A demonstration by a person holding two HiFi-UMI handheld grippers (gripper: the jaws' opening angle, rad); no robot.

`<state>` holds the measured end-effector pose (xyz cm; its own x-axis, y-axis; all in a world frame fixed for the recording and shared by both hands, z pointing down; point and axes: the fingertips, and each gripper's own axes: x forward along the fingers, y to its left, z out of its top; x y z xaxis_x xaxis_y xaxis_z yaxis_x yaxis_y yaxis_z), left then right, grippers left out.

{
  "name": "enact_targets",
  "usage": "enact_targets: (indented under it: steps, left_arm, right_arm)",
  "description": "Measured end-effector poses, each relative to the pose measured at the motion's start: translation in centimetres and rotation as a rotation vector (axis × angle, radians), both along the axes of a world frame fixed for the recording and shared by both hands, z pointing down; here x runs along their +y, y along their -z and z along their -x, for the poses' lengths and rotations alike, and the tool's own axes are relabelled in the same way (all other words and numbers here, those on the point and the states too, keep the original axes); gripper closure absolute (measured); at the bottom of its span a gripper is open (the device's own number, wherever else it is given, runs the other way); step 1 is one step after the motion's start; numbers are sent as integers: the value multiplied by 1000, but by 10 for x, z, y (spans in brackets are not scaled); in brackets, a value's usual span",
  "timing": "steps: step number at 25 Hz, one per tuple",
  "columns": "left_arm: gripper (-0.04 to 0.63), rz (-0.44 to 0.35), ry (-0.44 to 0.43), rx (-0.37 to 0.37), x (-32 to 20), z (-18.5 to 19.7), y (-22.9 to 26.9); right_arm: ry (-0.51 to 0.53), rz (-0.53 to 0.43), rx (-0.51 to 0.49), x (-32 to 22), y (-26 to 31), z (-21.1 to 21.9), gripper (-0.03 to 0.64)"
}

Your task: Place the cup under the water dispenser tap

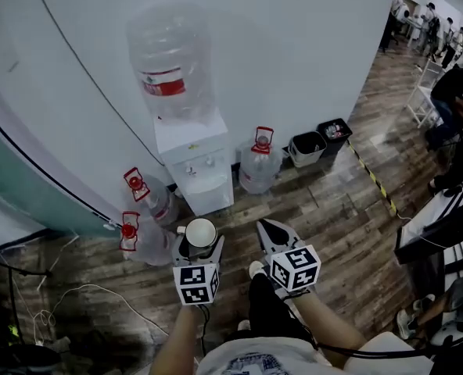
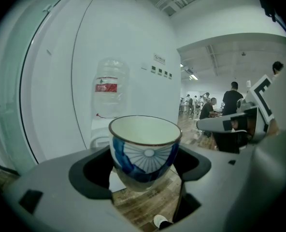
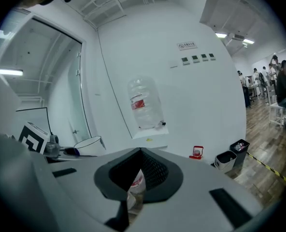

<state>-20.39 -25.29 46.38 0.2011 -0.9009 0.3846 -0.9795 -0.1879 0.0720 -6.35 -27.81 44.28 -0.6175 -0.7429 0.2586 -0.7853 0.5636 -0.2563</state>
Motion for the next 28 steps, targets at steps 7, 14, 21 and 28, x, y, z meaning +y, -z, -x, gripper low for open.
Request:
enact_targets:
  steps: [7,14,21,28]
  left_arm:
    - [184,18,41,-14,-100,3,-54]
    - [184,59,74,-8,-176,9,-127]
    - [184,83,113,-15,-238,18,-207]
    - [184,87,122,-17,-283,25,-280]
  right_arm:
    - [-5,28,29,-101,-57,-3,595]
    - [14,48,40,-179,-117,2,595]
    - [45,47,47,-228,-187,12,595]
    - [50,72,47,-262,-261,27,595]
